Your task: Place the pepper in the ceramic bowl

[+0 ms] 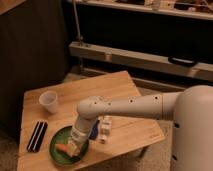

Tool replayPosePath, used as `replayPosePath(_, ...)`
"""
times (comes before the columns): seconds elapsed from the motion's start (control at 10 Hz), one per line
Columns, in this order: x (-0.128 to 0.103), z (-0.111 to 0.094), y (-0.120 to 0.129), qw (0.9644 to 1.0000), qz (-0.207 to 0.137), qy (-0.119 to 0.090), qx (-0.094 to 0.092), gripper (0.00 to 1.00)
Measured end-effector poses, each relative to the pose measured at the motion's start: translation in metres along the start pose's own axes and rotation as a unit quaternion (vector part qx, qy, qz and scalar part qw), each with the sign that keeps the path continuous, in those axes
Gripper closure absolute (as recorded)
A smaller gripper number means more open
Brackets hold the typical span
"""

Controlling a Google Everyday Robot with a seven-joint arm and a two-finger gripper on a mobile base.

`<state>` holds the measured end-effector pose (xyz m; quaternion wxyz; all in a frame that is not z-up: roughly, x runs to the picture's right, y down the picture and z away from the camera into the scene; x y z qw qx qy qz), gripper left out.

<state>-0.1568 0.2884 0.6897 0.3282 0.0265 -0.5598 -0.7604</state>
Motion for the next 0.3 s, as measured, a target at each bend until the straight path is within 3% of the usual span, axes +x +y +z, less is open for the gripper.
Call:
replayPosePath(0.1,-0.0053,-0.0005,0.0040,0.9998,0.019,0.007,-0.001,0.20)
replayPosePath(0.3,-0.0047,0.0002,0.0029,0.9998,0.019,0.007,0.000,0.20)
